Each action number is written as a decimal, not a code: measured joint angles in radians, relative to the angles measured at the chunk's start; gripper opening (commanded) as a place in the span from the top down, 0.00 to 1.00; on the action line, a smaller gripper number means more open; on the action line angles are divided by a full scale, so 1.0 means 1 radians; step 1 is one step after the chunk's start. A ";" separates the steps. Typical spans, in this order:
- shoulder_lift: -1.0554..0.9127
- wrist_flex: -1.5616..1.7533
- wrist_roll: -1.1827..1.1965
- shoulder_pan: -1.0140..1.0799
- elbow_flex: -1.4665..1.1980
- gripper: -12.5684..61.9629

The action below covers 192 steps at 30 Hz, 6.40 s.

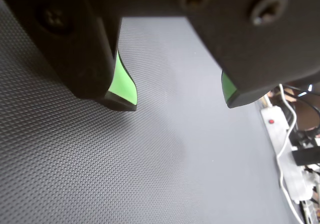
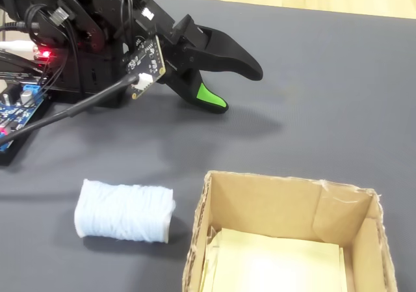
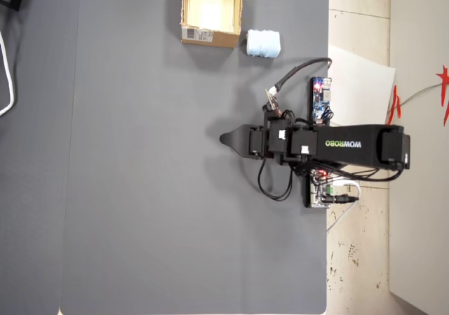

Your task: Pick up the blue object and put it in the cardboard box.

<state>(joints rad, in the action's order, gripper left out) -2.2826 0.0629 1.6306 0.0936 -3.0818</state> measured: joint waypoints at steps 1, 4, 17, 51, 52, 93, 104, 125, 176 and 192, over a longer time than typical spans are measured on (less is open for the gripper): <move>0.000 0.000 0.000 0.003 0.000 0.38; 0.000 0.000 0.000 0.006 0.000 0.38; 0.000 -0.002 0.000 0.009 0.000 0.38; 0.000 0.000 -0.015 0.014 0.000 0.37; 0.000 -0.002 -0.015 0.014 0.000 0.37; 0.000 0.252 -0.170 0.181 0.023 0.38; 0.000 0.112 -0.279 0.437 0.224 0.38; 0.135 -0.538 -0.337 0.767 0.653 0.39; 0.698 -0.449 -0.213 1.131 0.788 0.58; 0.485 -0.115 -0.115 1.083 0.623 0.58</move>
<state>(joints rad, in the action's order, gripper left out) -1.7978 -0.0522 1.5156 1.1766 -2.4590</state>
